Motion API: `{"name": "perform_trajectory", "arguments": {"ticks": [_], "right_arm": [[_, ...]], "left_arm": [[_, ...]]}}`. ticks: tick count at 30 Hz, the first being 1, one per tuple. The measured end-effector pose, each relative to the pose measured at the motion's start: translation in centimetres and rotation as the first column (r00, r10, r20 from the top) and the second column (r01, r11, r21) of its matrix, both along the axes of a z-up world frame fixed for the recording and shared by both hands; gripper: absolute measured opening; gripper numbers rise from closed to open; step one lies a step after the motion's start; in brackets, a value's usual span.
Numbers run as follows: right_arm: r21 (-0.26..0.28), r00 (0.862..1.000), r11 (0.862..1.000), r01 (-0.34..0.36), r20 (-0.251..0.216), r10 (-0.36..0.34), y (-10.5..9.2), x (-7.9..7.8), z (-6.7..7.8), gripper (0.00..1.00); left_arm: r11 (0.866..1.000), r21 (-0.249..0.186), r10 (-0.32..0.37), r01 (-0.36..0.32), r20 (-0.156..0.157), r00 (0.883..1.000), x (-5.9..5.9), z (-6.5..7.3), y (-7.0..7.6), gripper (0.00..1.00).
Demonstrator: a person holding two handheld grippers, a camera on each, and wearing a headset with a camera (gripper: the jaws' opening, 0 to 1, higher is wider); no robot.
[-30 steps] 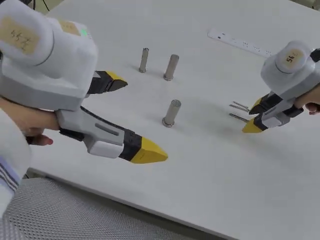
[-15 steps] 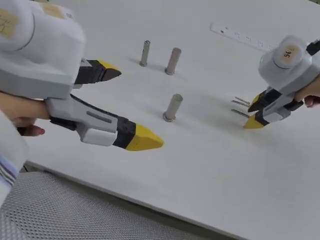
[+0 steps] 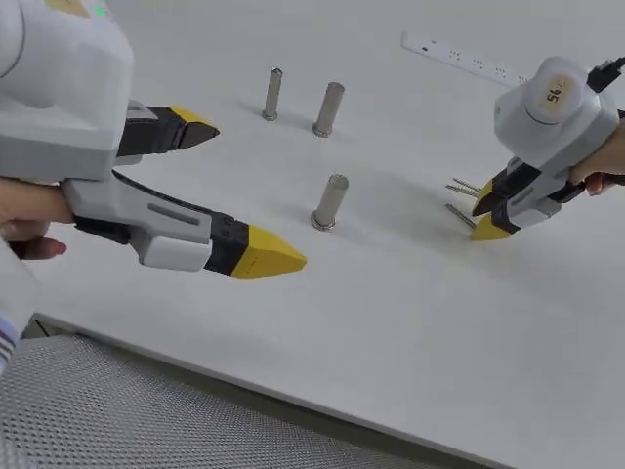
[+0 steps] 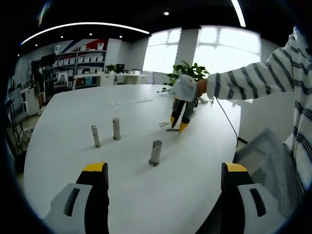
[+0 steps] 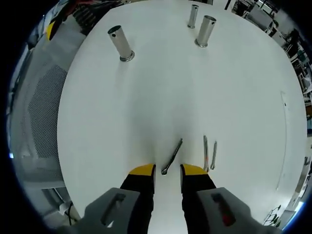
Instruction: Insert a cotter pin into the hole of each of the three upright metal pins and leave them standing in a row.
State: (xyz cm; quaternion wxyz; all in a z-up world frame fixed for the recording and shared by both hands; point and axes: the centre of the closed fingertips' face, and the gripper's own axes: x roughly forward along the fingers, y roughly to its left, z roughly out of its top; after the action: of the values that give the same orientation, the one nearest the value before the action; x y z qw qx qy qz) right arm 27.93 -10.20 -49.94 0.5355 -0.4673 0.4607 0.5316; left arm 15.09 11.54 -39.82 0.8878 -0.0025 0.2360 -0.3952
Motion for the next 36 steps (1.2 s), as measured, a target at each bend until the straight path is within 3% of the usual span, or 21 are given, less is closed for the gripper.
{"name": "perform_trajectory", "arguments": {"ticks": [5, 18, 21, 29, 31, 32, 36], "right_arm": [[-0.021, 1.0, 1.0, -0.005, -0.003, 0.005, 0.1, 0.1, 0.0, 0.16], [-0.073, 1.0, 0.997, 0.009, 0.002, -0.009, -0.1, 0.2, 0.0, 0.14], [-0.08, 0.999, 0.996, -0.039, 0.008, 0.04, 0.1, -0.2, 0.0, 0.12], [-0.113, 0.997, 0.991, -0.069, 0.026, 0.072, 0.1, -0.1, -0.1, 0.02], [-0.115, 0.996, 0.991, -0.063, 0.055, 0.07, 0.2, 0.4, 0.0, 0.0], [-0.113, 0.997, 0.991, -0.067, 0.039, 0.071, 0.2, 0.2, 0.0, 0.0], [-0.079, 0.999, 0.997, -0.024, 0.038, 0.027, -0.1, 0.6, 0.1, 0.0]], "left_arm": [[1.0, -0.023, 0.003, -0.003, -0.008, 1.0, 0.3, 0.0, -0.3, 0.94], [0.999, -0.027, -0.034, 0.034, -0.01, 0.999, 0.8, 0.0, -1.7, 0.94], [0.999, -0.028, -0.037, 0.037, -0.022, 0.999, 0.9, -0.3, -1.8, 0.92], [0.999, -0.031, -0.044, 0.043, -0.02, 0.999, 1.0, -0.3, -2.0, 0.9], [0.999, -0.03, -0.044, 0.043, -0.011, 0.999, 1.1, -0.2, -2.1, 0.9], [0.999, -0.026, -0.041, 0.041, 0.005, 0.999, 1.2, 0.0, -2.1, 0.89], [0.998, -0.031, -0.048, 0.048, 0.003, 0.999, 1.1, -0.1, -2.3, 0.89]]}}
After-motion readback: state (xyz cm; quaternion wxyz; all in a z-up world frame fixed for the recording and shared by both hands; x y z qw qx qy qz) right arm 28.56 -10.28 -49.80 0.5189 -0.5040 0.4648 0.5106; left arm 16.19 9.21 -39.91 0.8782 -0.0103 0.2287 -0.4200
